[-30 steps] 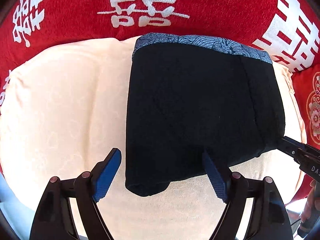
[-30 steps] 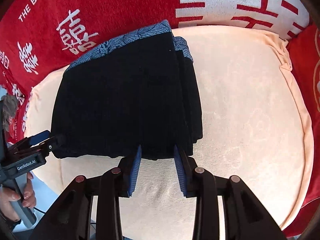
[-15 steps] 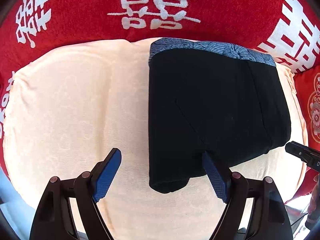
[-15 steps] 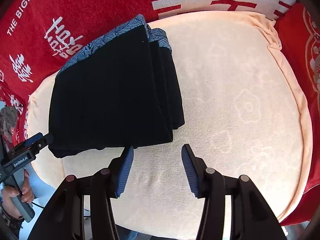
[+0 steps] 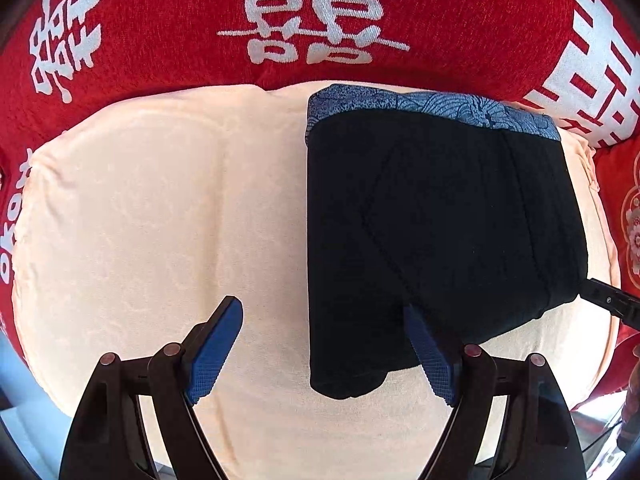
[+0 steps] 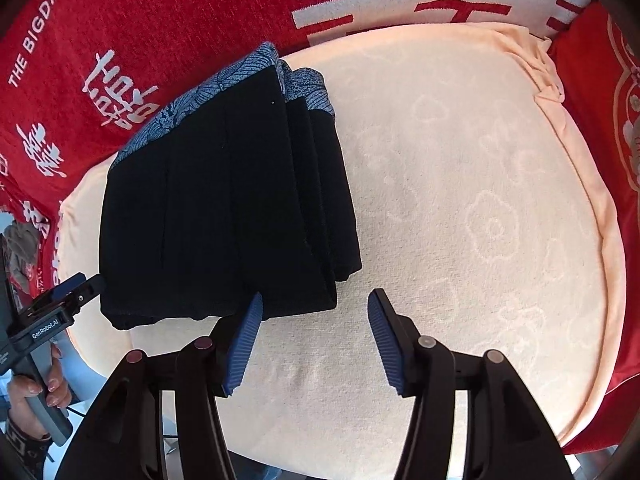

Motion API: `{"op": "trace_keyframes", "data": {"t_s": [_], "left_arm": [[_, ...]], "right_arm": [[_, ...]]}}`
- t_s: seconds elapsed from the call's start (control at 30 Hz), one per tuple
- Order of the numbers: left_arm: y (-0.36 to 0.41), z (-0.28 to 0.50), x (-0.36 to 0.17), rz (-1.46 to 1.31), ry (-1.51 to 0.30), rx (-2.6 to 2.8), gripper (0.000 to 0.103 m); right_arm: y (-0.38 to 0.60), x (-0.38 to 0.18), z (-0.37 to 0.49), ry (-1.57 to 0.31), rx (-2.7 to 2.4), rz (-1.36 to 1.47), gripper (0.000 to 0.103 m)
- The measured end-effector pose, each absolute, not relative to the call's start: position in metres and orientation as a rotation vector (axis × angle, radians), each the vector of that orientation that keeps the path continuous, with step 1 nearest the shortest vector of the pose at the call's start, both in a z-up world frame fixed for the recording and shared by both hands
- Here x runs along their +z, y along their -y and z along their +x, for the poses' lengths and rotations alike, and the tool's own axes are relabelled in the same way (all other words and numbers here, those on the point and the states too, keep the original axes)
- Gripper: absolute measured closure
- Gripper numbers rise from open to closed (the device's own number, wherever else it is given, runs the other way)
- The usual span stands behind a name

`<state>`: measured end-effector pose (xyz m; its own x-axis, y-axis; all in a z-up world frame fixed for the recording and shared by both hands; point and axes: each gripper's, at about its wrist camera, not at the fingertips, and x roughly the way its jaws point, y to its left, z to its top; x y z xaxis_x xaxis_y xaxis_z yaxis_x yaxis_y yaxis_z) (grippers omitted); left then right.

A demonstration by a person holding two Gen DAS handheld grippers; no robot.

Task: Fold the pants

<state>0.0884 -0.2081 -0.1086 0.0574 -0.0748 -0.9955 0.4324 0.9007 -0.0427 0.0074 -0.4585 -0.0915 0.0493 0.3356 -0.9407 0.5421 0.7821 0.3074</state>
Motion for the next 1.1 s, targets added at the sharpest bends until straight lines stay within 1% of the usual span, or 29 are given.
{"op": "trace_keyframes", "data": {"t_s": [0.13, 0.2, 0.37, 0.43, 0.5, 0.63, 0.77, 0.9, 1.1], "left_arm": [[0.207, 0.1, -0.105, 0.285, -1.456, -0.394, 0.02], [0.208, 0.105, -0.104, 0.284, -1.449, -0.403, 0.02], [0.212, 0.118, -0.105, 0.256, -1.458, -0.452, 0.02], [0.212, 0.124, -0.107, 0.234, -1.472, -0.461, 0.02], [0.21, 0.13, -0.111, 0.195, -1.489, -0.467, 0.02], [0.204, 0.141, -0.123, 0.096, -1.544, -0.486, 0.02], [0.202, 0.147, -0.132, 0.051, -1.571, -0.508, 0.02], [0.204, 0.153, -0.138, 0.054, -1.589, -0.567, 0.02], [0.2, 0.163, -0.148, 0.043, -1.621, -0.675, 0.02]], "right_arm": [[0.46, -0.093, 0.008, -1.552, -0.177, 0.727, 0.043], [0.461, -0.093, 0.009, -1.549, -0.176, 0.729, 0.04], [0.465, -0.094, 0.014, -1.542, -0.168, 0.728, 0.038], [0.468, -0.094, 0.016, -1.538, -0.157, 0.728, 0.037], [0.471, -0.094, 0.019, -1.529, -0.141, 0.742, 0.033], [0.479, -0.098, 0.027, -1.506, -0.087, 0.784, 0.031], [0.485, -0.111, 0.031, -1.516, -0.021, 0.83, 0.026], [0.496, -0.121, 0.033, -1.497, 0.02, 0.883, 0.025], [0.513, -0.146, 0.036, -1.453, 0.133, 1.052, 0.024]]}}
